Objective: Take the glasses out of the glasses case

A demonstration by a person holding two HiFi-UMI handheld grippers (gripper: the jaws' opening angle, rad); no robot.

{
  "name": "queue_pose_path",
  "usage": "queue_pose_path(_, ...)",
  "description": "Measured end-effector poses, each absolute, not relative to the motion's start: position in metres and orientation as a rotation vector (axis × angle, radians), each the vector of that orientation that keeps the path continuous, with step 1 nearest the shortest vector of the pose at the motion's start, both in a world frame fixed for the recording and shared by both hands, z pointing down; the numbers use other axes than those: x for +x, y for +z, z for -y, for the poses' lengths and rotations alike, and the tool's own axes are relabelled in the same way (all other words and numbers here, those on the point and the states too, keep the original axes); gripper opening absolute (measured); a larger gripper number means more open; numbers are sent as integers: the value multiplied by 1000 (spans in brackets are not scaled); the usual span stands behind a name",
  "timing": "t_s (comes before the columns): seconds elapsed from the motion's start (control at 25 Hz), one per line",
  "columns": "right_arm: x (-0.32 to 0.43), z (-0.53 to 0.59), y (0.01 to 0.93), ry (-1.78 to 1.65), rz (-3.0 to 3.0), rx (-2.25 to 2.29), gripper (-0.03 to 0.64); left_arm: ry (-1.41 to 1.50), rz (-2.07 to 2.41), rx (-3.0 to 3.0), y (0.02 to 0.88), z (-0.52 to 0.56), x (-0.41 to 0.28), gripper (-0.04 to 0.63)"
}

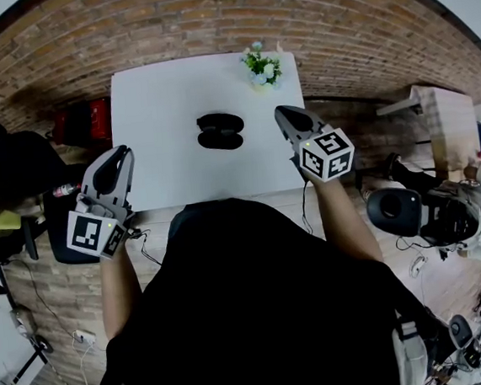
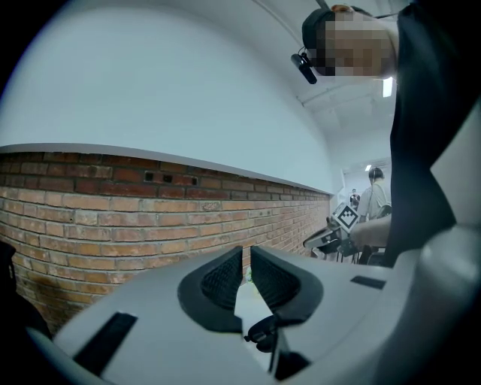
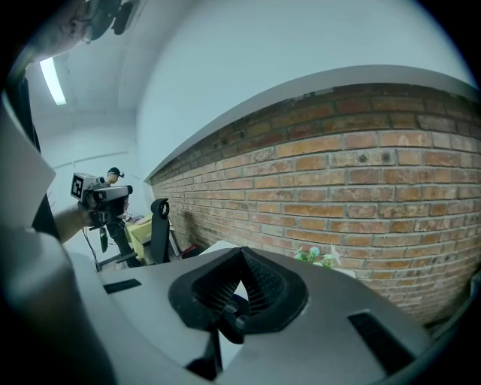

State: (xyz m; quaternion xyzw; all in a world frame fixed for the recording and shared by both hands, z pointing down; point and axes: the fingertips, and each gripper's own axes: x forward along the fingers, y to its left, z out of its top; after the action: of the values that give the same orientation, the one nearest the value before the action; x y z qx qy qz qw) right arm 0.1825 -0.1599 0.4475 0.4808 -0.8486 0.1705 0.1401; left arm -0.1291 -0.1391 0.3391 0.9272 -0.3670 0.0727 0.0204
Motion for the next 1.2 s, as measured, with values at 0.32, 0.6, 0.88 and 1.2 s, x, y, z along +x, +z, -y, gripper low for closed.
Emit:
queue_pose_path(0.32, 169, 176, 470, 529, 2425, 1354, 15, 242, 1164, 2849, 344, 153, -144, 41)
queue_pose_path(0.6, 161, 189, 506, 588, 2378, 1319, 15, 249, 1179, 2823, 349, 164, -156, 41)
queue_pose_path(0.88, 153, 200, 534, 637, 2349, 1304, 15, 302, 1191, 2792, 362, 173, -173, 41)
queue_pose_path(1.2, 139, 212, 565, 647, 2325, 1252, 15, 288, 1197, 2766, 362, 182, -179, 41)
